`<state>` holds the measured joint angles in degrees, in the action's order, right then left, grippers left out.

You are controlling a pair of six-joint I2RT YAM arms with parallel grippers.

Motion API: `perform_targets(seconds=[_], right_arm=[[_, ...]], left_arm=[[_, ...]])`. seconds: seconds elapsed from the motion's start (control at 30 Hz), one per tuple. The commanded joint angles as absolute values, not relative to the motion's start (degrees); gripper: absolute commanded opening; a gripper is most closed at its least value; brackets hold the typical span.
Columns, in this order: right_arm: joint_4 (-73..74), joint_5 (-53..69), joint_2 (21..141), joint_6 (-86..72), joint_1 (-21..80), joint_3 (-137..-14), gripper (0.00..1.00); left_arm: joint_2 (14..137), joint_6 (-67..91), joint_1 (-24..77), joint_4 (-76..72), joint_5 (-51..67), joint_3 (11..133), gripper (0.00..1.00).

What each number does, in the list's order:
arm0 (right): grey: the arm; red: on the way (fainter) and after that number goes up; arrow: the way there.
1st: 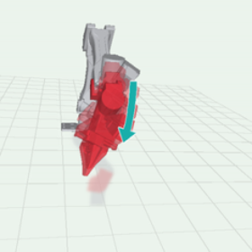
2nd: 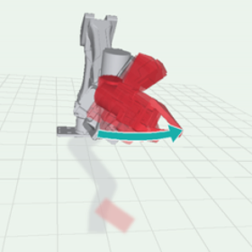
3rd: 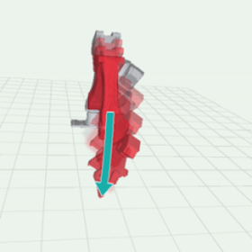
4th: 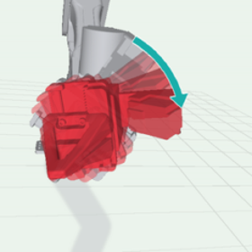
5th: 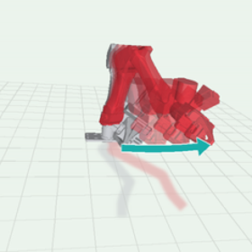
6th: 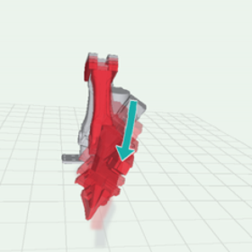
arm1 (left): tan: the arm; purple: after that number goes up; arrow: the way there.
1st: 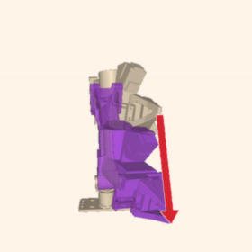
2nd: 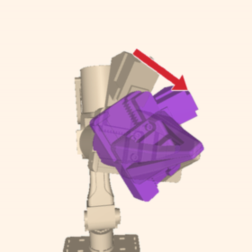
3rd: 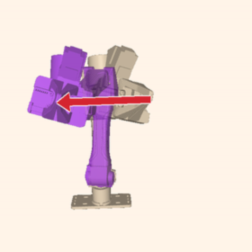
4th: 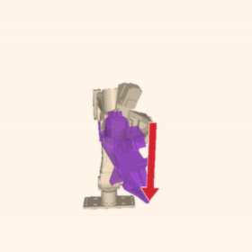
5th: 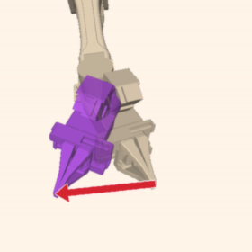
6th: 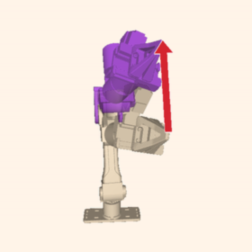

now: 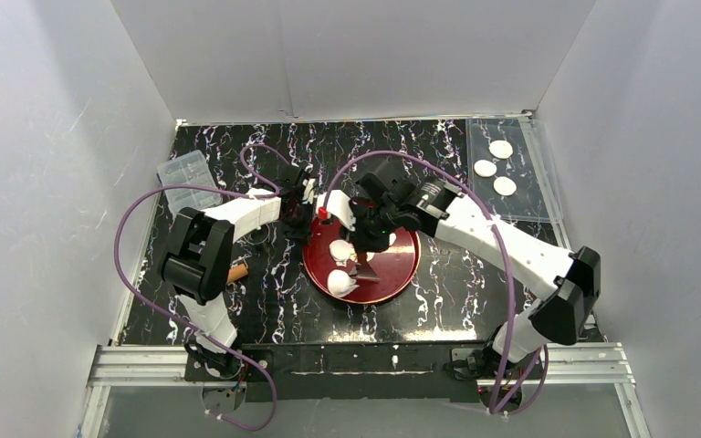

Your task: Roll out the dumpling wrappers from the dough

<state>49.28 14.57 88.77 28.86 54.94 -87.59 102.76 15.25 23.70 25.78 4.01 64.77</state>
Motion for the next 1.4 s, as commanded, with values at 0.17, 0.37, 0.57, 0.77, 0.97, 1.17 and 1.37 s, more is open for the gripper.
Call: perform_targets(seconds=[0.17,0.37,0.57,0.77,0.97,1.17,1.37], right_arm=[[47.86,13.02,83.54,27.92,55.59,-86.72,0.01],[43.03,6.61,86.51,31.13,55.63,-90.10,0.01],[39.88,10.94,88.68,34.60,55.65,-90.97,0.01],[39.31,19.14,91.93,37.26,55.63,-93.09,0.01],[39.17,19.41,93.96,37.95,55.61,-93.83,0.01],[40.18,20.07,96.17,39.29,55.63,-93.87,0.01],[41.10,19.82,97.63,39.46,55.66,-93.98,0.01]], left_arm=[[101.91,13.97,23.47,27.32,0.80,64.53,0.00],[101.74,13.89,23.56,27.20,0.87,64.20,0.00],[101.64,13.80,23.56,26.81,0.80,64.03,0.00],[101.53,13.80,23.56,26.81,0.83,64.03,0.00],[101.61,13.71,23.55,26.81,0.88,63.97,0.00],[101.67,13.67,23.55,26.81,0.80,63.93,0.00],[101.69,13.63,23.55,26.81,-0.50,63.98,0.00]])
